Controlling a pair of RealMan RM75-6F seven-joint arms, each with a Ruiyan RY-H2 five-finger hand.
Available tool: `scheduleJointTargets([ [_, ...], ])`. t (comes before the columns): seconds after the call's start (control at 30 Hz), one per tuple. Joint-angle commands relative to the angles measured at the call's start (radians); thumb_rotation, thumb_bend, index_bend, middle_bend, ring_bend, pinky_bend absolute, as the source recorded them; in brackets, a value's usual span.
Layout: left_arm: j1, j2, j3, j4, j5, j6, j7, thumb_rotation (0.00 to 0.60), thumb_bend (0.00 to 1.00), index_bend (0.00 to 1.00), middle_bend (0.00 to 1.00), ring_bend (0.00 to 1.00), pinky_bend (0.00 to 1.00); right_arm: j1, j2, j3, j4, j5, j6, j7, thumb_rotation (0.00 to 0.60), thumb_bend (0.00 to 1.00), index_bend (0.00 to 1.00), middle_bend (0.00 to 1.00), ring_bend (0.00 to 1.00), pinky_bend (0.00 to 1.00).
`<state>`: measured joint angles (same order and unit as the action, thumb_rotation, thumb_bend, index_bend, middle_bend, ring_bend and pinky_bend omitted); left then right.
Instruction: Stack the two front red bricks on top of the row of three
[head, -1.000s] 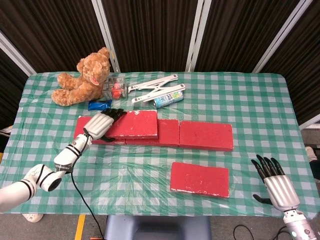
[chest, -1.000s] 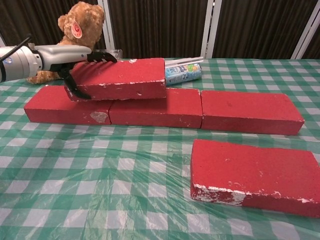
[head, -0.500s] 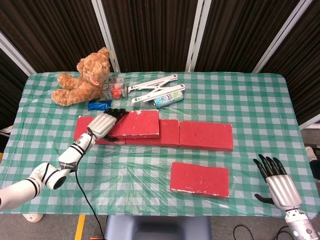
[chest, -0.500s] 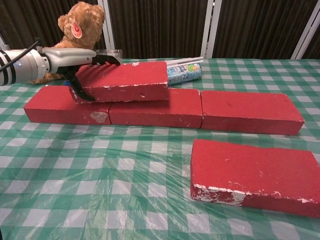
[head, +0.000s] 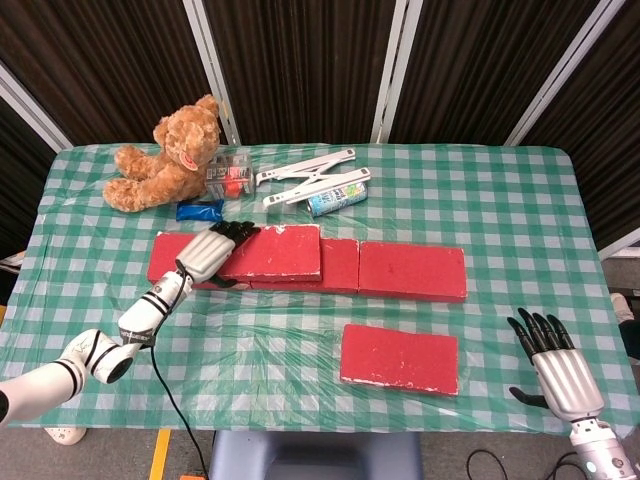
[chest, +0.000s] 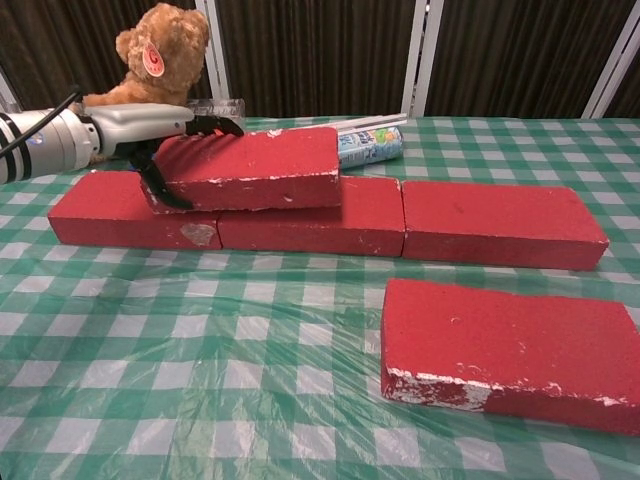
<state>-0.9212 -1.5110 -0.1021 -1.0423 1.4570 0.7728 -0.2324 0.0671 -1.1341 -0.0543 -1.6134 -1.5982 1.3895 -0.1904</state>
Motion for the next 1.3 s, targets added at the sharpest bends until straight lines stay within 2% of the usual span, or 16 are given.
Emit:
scheduleJointTargets([
  [0.03, -0.003, -0.007, 0.006, 0.008, 0.005, -0.001, -0.007, 0.600, 0.29, 0.22, 0.51, 0.23, 0.36, 0.000, -0.001, -0.001, 0.000, -0.001, 0.000, -0.002, 0.600, 0.15, 0.00, 0.00, 0.00, 0.00],
  [0.23, -0.007, -0.013, 0.013, 0.022, 0.005, -0.005, 0.002, 0.600, 0.30, 0.21, 0.45, 0.18, 0.30, 0.000, -0.001, -0.001, -0.001, 0.001, 0.000, -0.003, 0.600, 0.15, 0.00, 0.00, 0.00, 0.00],
  [0.4, -0.004, -0.019, 0.016, 0.030, 0.011, 0.014, 0.024, 0.600, 0.29, 0.19, 0.28, 0.11, 0.26, -0.002, 0.001, 0.000, -0.003, 0.001, 0.006, -0.001, 0.600, 0.15, 0.00, 0.00, 0.00, 0.00],
  [0.73, -0.005, -0.019, 0.020, 0.035, 0.002, 0.008, 0.047, 0.600, 0.29, 0.19, 0.21, 0.09, 0.22, -0.003, 0.003, -0.002, -0.004, 0.001, 0.006, -0.003, 0.600, 0.15, 0.00, 0.00, 0.00, 0.00],
  [1.13, -0.009, 0.003, 0.025, 0.025, -0.009, -0.029, -0.002, 0.600, 0.30, 0.18, 0.21, 0.09, 0.19, -0.006, 0.001, 0.000, -0.004, 0.003, 0.012, -0.008, 0.600, 0.15, 0.00, 0.00, 0.00, 0.00],
  [1.3, -0.009, 0.005, 0.030, 0.028, -0.001, -0.025, -0.013, 0.600, 0.29, 0.15, 0.21, 0.07, 0.17, -0.004, -0.001, -0.002, -0.007, 0.006, 0.004, -0.017, 0.600, 0.15, 0.00, 0.00, 0.00, 0.00],
])
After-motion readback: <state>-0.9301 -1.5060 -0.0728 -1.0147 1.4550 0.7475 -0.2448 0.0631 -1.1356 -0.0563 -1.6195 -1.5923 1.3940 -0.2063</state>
